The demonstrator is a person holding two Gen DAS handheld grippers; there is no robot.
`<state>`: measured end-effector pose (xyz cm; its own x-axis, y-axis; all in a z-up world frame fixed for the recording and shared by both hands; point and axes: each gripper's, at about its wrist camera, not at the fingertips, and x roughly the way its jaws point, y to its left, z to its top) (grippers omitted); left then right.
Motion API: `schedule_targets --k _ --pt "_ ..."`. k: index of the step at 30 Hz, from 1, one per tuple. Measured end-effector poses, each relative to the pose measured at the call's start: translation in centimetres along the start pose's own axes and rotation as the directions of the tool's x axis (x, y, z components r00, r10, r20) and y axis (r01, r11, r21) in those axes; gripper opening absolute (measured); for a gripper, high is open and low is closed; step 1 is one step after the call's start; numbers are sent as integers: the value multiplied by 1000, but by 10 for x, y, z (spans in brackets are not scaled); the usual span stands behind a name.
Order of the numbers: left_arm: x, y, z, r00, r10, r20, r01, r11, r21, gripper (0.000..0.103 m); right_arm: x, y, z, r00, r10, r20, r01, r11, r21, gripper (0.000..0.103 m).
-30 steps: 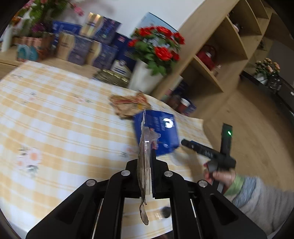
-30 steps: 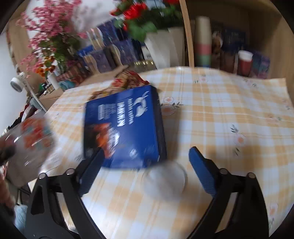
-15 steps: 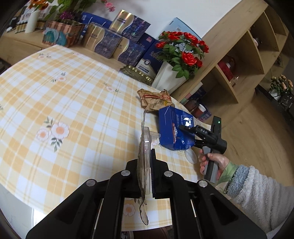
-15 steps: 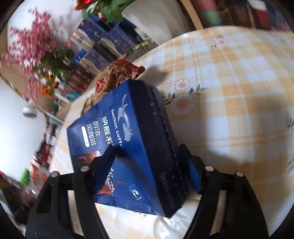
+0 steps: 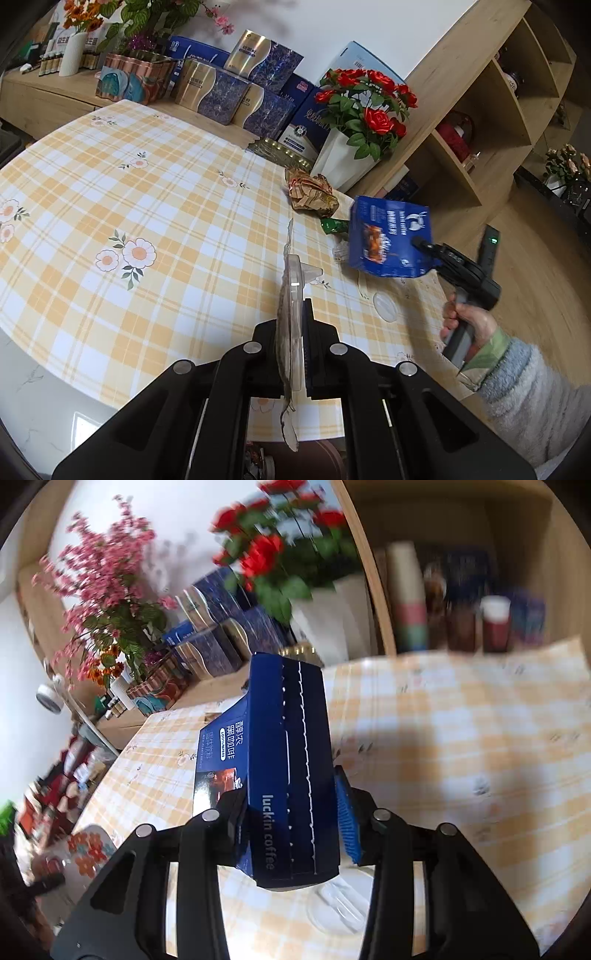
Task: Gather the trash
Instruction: 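Carry the tray and blue box with both grippers down over the brown bin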
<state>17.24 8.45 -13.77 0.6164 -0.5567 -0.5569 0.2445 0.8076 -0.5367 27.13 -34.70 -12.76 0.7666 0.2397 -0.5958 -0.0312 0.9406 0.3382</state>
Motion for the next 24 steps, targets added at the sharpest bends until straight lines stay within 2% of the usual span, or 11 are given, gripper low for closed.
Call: schedule_targets --k 5,10,16,24 --pt "-20 -8 -5 1000 -6 13 5 1000 10 7 -58 15 -10 995 -42 88 49 996 -76 42" --pt "-41 -16 -15 1000 -5 19 4 1000 28 7 -109 28 -40 993 -41 111 54 991 -124 42" --pt "-71 -19 -33 1000 -7 21 6 999 40 7 -154 50 -92 997 -34 72 46 983 -177 42" --pt "-103 -21 -62 1000 -14 20 13 998 61 7 -186 92 -168 999 24 -48 -36 962 -269 42"
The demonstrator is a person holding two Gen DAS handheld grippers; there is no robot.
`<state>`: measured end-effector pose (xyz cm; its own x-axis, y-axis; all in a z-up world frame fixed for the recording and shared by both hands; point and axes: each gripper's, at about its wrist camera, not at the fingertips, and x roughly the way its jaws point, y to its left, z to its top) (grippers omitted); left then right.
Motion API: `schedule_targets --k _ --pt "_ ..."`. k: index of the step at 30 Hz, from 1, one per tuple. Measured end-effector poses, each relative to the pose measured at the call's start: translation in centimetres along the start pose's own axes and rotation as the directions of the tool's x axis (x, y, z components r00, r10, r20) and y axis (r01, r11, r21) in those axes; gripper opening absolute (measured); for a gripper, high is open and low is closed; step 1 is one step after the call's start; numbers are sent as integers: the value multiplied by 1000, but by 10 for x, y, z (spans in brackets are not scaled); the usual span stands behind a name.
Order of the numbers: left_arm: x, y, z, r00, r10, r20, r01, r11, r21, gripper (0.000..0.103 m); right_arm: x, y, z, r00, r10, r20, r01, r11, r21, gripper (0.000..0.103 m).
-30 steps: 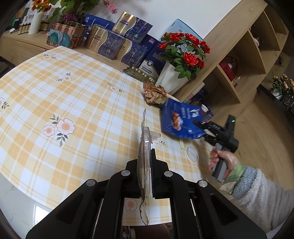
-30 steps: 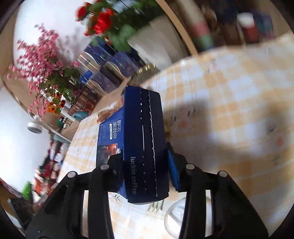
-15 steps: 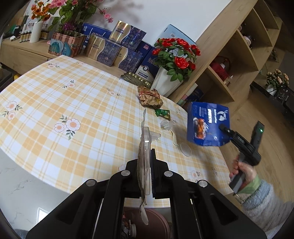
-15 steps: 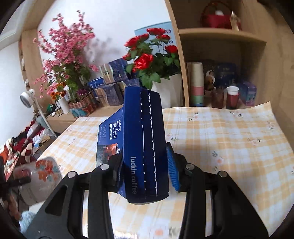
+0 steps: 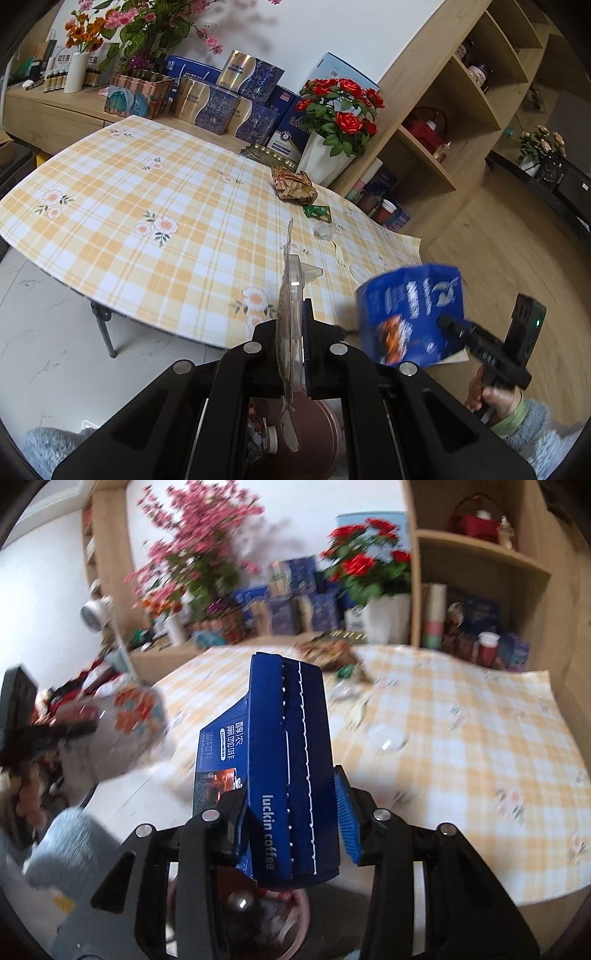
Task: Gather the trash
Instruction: 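Carry the tray and blue box with both grippers down over the brown bin, then open the right gripper over the bin to drop the blue box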
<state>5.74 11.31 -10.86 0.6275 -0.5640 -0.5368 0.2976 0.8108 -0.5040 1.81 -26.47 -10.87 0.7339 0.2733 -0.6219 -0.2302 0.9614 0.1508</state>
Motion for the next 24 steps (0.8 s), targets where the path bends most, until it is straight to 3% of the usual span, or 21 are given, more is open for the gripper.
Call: schedule_targets --k 5,10,17,24 --pt "-14 1 -15 1000 -1 -5 1 1000 2 7 1 25 -41 995 57 -82 -56 998 15 42" --pt "-22 -2 -29 1000 -1 -21 2 1000 18 7 16 43 -74 976 91 -198 -91 996 8 42" --pt "-26 -1 -47 999 2 -41 -2 1000 10 7 62 66 -104 901 86 -425 -119 992 -52 42" --pt "-23 3 -54 998 20 -60 -20 1000 1 7 101 67 -119 841 69 -537 -107 994 -39 42"
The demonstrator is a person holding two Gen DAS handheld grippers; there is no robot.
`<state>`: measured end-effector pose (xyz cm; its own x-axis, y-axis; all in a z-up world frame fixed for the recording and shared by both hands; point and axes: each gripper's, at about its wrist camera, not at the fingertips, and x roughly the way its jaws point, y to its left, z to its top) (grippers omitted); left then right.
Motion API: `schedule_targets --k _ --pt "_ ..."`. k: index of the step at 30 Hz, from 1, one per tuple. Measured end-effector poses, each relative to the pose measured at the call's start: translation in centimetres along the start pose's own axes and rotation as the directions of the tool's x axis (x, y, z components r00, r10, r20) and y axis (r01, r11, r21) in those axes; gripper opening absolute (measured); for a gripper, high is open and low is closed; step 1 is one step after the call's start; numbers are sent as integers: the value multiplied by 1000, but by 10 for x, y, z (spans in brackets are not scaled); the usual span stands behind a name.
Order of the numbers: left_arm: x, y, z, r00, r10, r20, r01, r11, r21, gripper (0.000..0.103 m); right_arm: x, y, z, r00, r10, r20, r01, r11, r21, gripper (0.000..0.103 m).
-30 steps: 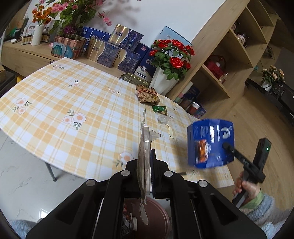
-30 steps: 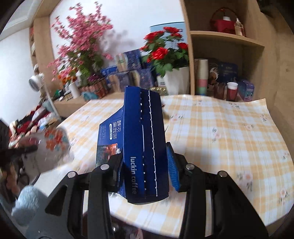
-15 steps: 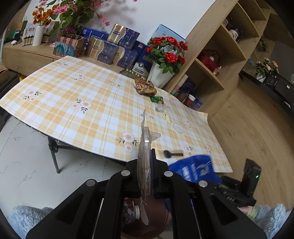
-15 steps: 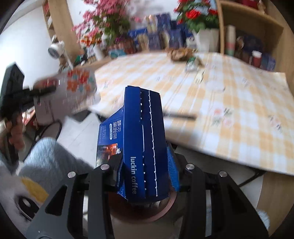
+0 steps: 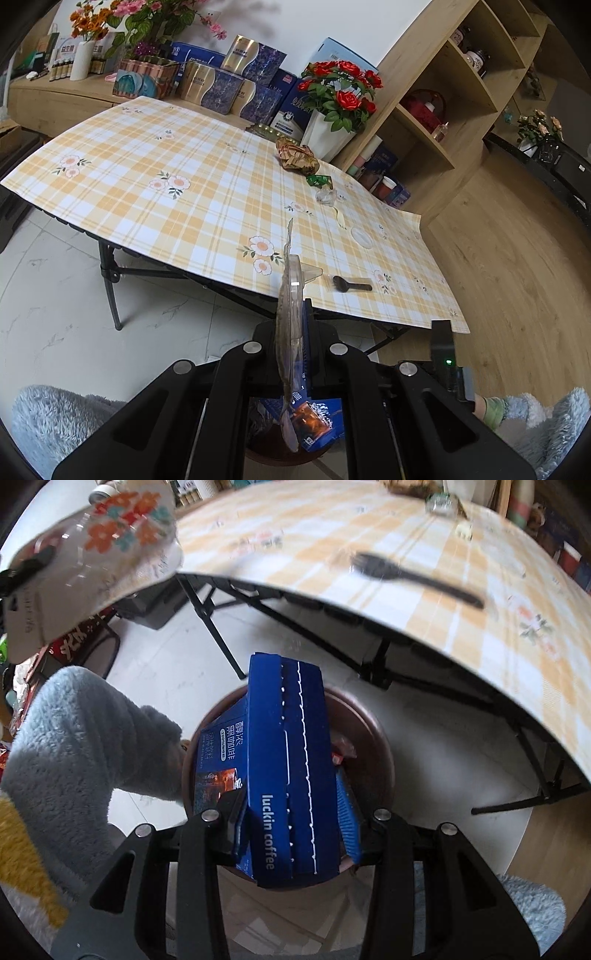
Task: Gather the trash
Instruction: 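Open the right gripper over the bin to drop the blue box, then open the left gripper to drop the tray while the right moves back to the table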
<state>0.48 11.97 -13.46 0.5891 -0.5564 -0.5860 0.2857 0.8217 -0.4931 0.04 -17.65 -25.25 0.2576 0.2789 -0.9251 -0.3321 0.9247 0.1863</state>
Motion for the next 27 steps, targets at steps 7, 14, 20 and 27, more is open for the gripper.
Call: schedule_targets --k 7,14,20,27 --pt "5 4 -3 1000 8 -15 -8 1000 -7 7 18 -13 3 999 13 -42 -10 997 78 43" --pt "10 5 -6 999 9 -32 -10 1000 -9 7 24 -18 6 998 33 -46 -27 991 130 56" --pt "12 2 -8 999 5 -41 -5 1000 -1 7 13 -17 9 1000 6 13 -8 992 126 84" --pt "16 -6 -11 999 -9 -47 11 999 44 7 -29 -24 2 982 -52 182 23 987 162 96"
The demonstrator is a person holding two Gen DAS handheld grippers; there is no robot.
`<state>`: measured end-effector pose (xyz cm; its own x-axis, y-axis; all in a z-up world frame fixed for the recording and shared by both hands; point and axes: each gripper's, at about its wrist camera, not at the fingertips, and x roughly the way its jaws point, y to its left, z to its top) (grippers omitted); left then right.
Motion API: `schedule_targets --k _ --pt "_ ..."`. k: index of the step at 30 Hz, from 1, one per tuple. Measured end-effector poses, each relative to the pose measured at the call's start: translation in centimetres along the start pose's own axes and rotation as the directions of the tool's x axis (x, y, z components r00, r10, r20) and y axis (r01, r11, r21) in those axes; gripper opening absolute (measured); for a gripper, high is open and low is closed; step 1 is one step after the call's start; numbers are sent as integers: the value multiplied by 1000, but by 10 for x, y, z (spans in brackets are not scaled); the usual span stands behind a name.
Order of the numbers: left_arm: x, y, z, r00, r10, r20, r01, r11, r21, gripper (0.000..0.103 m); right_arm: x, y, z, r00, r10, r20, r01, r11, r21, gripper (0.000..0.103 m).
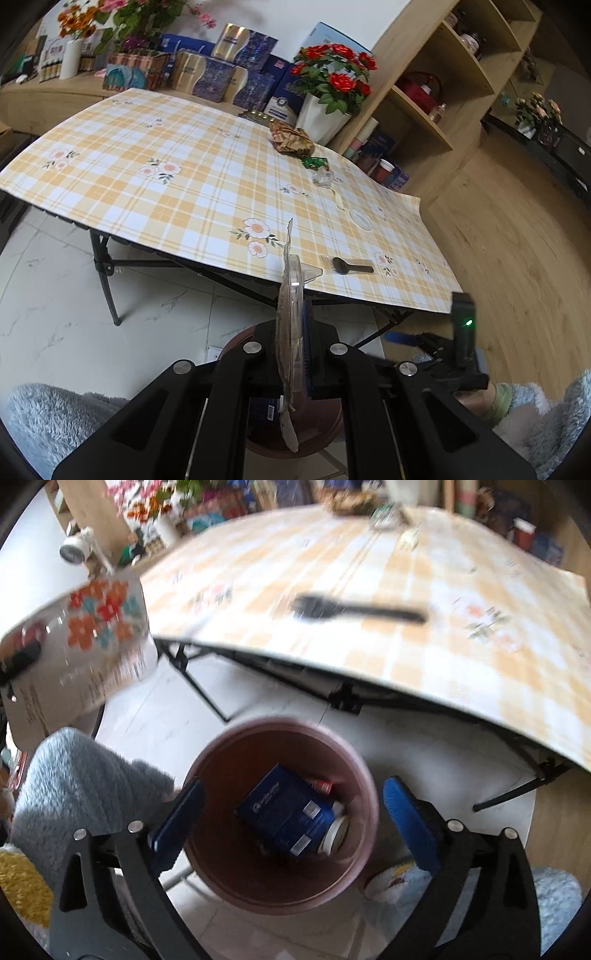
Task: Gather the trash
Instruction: 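Open the left gripper to drop the tray while the right moves back to the table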
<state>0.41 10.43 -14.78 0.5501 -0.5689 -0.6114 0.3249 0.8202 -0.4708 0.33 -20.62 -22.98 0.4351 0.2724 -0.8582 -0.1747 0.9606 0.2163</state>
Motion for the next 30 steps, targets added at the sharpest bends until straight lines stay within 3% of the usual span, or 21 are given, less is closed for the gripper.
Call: schedule_targets --k 4,7,11,15,22,26,30 --pt "7 -11 -3 999 -27 -27 29 998 63 7 -25 -12 0 991 -66 116 62 997 40 97" --pt "16 -22 -7 997 -48 -60 56 989 136 7 -44 -24 -4 958 -168 232 149 984 98 97" --pt "33 -35 -13 991 -71 -110 96 966 241 7 -58 -40 -8 925 -236 298 182 963 197 97" --pt "64 -41 -20 979 -79 -187 132 949 287 7 -59 -54 -9 908 -296 298 216 937 274 97" --pt "101 -49 -40 947 -105 -302 202 929 311 7 -52 -54 -12 911 -314 266 237 929 283 97" --pt "119 -43 -60 925 -100 -368 214 935 284 7 -48 -50 -13 916 -310 255 242 933 267 97" --pt "129 -33 -66 915 -79 -395 190 950 250 7 -45 -50 -12 918 -310 245 243 932 268 97"
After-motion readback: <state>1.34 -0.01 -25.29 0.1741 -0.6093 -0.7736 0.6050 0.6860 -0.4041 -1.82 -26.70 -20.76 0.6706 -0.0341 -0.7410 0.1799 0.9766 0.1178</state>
